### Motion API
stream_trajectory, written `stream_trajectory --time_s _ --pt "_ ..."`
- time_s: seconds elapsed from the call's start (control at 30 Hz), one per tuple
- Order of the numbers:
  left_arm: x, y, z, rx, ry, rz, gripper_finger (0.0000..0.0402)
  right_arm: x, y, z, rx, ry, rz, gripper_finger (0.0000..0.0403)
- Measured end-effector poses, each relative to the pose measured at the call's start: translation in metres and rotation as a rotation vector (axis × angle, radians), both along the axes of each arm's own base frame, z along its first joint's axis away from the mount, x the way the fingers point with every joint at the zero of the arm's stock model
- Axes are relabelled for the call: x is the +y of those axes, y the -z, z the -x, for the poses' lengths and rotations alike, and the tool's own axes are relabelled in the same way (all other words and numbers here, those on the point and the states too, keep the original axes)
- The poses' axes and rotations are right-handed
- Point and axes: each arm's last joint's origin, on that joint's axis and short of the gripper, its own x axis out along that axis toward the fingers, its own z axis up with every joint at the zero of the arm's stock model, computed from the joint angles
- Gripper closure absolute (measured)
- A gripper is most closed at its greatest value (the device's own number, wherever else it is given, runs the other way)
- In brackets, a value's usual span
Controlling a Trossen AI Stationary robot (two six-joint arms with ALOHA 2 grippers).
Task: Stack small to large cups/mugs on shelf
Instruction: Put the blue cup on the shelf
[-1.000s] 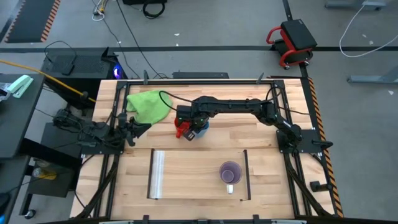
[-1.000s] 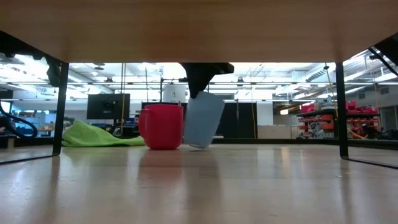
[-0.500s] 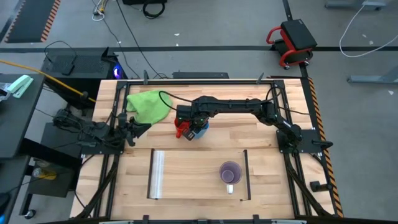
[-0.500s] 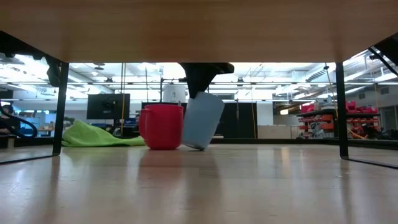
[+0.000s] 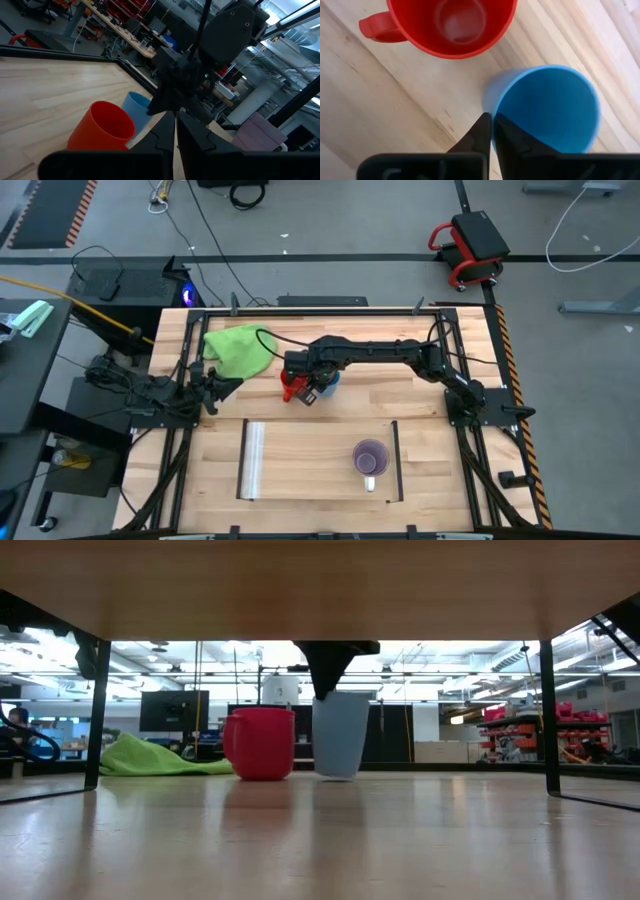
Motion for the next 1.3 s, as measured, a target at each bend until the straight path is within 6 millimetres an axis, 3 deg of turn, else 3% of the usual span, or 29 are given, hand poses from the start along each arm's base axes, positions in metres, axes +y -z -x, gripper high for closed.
stream_trajectory --time_s 0.37,1.3 --pt "0.0 0.0 0.0 0.0 0.0 0.0 0.037 0.006 0.0 0.0 0.0 -0.015 0.006 0.0389" --pt "0.0 0.0 0.0 -0.001 -0.001 0.002 0.0369 0.012 0.0 -0.001 -0.007 -0.026 -0.01 0.0281"
